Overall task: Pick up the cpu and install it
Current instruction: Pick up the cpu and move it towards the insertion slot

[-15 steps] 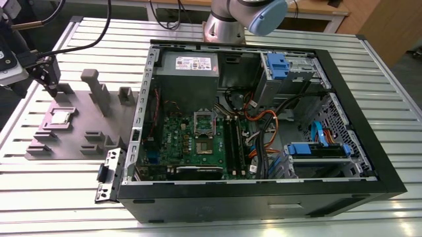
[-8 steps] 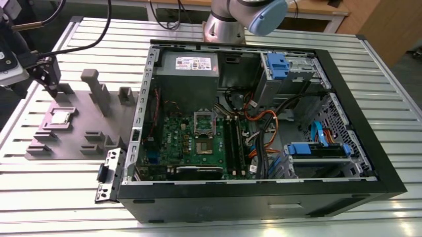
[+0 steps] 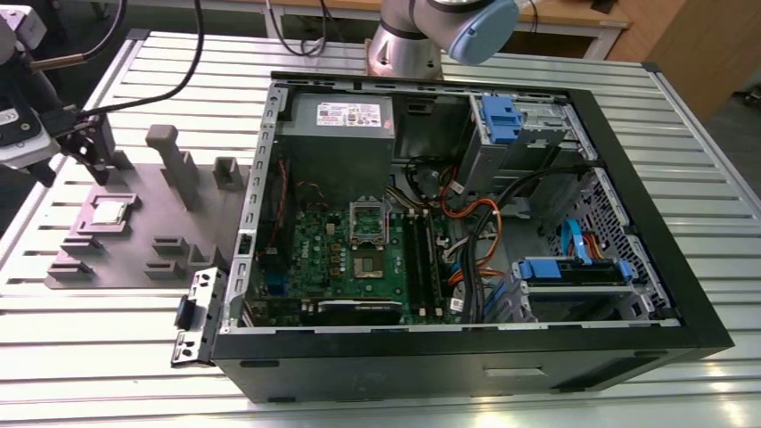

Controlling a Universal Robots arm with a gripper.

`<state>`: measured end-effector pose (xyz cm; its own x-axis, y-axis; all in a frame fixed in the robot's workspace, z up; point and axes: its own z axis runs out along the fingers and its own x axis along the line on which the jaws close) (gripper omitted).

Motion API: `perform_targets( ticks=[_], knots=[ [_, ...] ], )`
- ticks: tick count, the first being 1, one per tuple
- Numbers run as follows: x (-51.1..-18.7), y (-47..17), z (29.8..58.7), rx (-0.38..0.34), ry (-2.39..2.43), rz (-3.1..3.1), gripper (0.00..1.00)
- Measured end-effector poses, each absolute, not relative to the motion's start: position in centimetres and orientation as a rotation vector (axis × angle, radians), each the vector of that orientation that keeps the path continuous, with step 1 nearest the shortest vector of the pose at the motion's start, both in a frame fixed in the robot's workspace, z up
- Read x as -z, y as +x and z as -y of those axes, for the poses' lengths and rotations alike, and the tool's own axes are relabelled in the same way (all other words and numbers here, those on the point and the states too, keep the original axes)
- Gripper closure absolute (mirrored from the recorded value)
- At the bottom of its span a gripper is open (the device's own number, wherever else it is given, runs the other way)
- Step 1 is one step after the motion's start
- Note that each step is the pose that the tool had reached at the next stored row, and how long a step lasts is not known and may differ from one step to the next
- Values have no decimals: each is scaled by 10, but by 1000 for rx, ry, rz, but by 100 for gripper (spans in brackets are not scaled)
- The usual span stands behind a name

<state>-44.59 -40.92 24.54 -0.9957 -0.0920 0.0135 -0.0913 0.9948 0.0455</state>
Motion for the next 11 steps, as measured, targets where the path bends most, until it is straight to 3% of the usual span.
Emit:
perform_targets(
  ticks=[11],
  knots=[
    [-227,-442,409,67,71,3126,35]
  ],
)
